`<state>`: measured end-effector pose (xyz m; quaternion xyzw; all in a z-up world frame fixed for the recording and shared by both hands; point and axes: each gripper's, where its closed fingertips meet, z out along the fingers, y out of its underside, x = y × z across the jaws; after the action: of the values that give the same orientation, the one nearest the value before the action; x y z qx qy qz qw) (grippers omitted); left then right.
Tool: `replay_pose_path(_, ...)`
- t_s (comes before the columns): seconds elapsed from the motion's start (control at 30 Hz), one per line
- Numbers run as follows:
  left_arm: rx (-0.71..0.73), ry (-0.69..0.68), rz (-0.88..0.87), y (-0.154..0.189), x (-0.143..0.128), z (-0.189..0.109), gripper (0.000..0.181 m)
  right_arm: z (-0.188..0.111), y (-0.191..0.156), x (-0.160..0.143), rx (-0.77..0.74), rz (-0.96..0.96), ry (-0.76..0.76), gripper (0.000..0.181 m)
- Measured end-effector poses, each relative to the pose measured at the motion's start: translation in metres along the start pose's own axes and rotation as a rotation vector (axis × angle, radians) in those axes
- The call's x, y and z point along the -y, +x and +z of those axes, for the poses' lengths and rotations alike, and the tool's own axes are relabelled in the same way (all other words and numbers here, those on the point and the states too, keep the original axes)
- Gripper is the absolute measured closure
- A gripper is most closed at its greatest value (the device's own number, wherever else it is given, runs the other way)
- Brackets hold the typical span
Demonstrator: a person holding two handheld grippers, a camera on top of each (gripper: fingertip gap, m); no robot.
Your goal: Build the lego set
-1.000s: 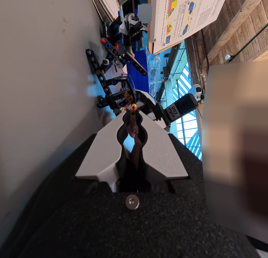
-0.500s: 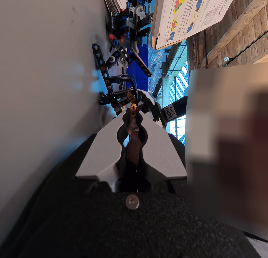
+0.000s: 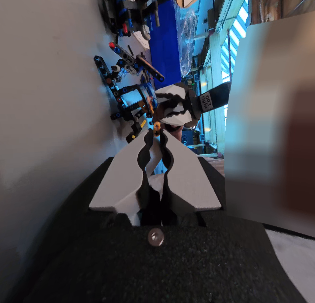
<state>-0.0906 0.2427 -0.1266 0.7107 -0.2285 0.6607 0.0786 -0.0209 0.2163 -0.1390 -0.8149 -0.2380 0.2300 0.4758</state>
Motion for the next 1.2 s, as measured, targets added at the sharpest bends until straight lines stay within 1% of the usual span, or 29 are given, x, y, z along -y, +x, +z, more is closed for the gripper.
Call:
replay_pose_path(0.03,0.007,-0.01,0.02,0.0,0.001,-0.003,0.176,-0.001,0.001,0.001,-0.015,-0.077,0.002,0.142)
replay_pose_path(0.13,0.014,-0.06,0.093,0.002,0.002,-0.01,0.176,-0.003,0.006,0.006,-0.129,-0.352,0.018,0.144)
replay_pose_path(0.2,0.029,-0.108,0.169,0.004,0.001,-0.011,0.176,0.002,0.006,0.009,-0.193,-0.545,-0.017,0.145)
replay_pose_path(0.27,0.052,-0.12,0.245,0.006,0.001,-0.012,0.176,0.01,0.003,0.008,-0.221,-0.73,-0.079,0.145)
replay_pose_path(0.33,0.047,-0.146,0.291,0.01,-0.003,-0.012,0.176,0.017,-0.002,0.01,-0.232,-0.875,-0.1,0.147)
replay_pose_path(0.43,0.033,-0.149,0.311,0.013,-0.009,-0.014,0.176,0.026,-0.006,0.015,-0.245,-0.976,-0.093,0.153)
replay_pose_path(0.5,0.016,-0.151,0.29,0.012,-0.014,-0.016,0.176,0.03,-0.004,0.015,-0.256,-1.023,-0.099,0.157)
replay_pose_path(0.6,-0.005,-0.147,0.249,0.009,-0.015,-0.019,0.176,0.032,-0.002,0.011,-0.287,-1.113,-0.115,0.156)
replay_pose_path(0.67,0.011,-0.15,0.255,0.003,-0.014,-0.02,0.176,0.033,0.003,0.017,-0.337,-1.127,-0.113,0.166)
replay_pose_path(0.77,0.041,-0.151,0.291,-0.001,-0.008,-0.017,0.176,0.033,0.007,0.018,-0.381,-1.175,-0.122,0.166)
replay_pose_path(0.8,0.05,-0.15,0.305,-0.002,-0.006,-0.015,0.176,0.033,0.007,0.018,-0.375,-1.156,-0.119,0.167)
replay_pose_path(0.87,0.073,-0.157,0.34,-0.003,-0.001,-0.013,0.176,0.033,0.005,0.018,-0.336,-1.064,-0.117,0.167)
replay_pose_path(0.97,0.101,-0.168,0.372,-0.005,0.006,-0.01,0.176,0.028,0.003,0.027,-0.277,-0.912,-0.08,0.167)
replay_pose_path(1.07,0.061,-0.189,0.352,0.0,0.01,-0.008,0.176,0.021,-0.002,0.036,-0.225,-0.831,-0.034,0.167)
replay_pose_path(1.13,-0.011,-0.206,0.328,0.009,0.011,-0.006,0.176,0.019,-0.007,0.04,-0.208,-0.828,-0.02,0.167)
replay_pose_path(1.2,-0.077,-0.225,0.3,0.017,0.011,-0.004,0.176,0.019,-0.011,0.041,-0.219,-0.855,-0.043,0.167)
